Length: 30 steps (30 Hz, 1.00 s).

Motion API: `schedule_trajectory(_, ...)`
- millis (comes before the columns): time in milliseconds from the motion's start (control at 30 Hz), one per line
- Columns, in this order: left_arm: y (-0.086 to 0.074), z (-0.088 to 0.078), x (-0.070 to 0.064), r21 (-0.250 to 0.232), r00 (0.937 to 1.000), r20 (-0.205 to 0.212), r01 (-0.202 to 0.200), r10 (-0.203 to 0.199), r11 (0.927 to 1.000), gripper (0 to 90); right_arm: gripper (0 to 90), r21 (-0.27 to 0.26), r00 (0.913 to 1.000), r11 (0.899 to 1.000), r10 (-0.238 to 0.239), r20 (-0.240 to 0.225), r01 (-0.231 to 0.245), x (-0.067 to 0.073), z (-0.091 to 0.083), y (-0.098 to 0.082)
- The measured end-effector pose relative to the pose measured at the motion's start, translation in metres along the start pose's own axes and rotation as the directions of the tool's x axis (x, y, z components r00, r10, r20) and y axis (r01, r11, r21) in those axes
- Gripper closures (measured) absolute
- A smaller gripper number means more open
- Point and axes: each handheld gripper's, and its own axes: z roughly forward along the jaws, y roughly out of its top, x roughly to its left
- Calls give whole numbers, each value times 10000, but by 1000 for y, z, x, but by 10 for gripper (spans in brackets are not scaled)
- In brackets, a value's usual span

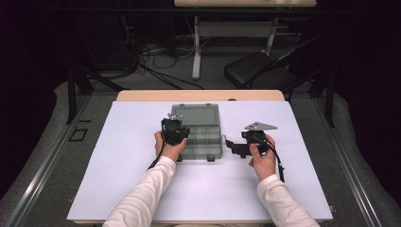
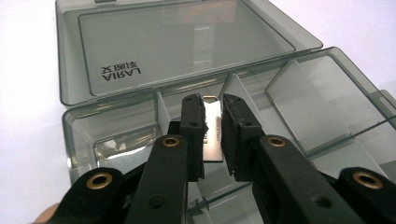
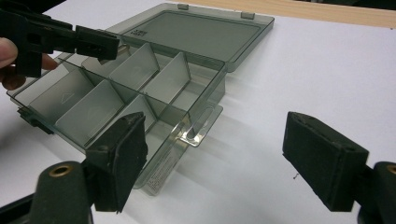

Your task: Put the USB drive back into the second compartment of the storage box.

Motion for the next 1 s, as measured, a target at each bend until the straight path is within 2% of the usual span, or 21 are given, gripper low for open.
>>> schedule_trajectory(233,1,-1,-1,78,10000,8,-84,84,9999,791,211,0,10000,10000,-11,-11,11,-1,0,0)
schedule_trajectory(400,1,-3,-2,-128,9999,-146,-60,58,9999,780,211,16,10000,10000,-8,-17,8,0,0,0)
schedule_trajectory(467,1,-4,-2,-140,9999,-9,-108,108,9998,734,211,9,10000,10000,18,-5,-18,0,0,0)
schedule_trajectory(533,1,-6,-2,-196,9998,-46,-191,190,9996,697,211,6,10000,10000,4,-2,-4,0,0,0)
schedule_trajectory(633,2,-9,-2,-356,9999,128,-29,33,9994,618,211,4,10000,10000,-3,-3,3,0,0,0)
schedule_trajectory(667,3,-11,-1,-280,9997,226,-44,51,9996,593,211,5,10000,10000,-4,-6,4,0,0,0)
schedule_trajectory(800,4,-15,-1,-358,9997,256,20,-11,9994,484,211,7,10000,10000,-12,0,12,0,0,0)
schedule_trajectory(1000,5,-26,3,-274,9978,624,241,-224,9993,439,211,21,10000,10000,10,0,-10,0,0,-1)
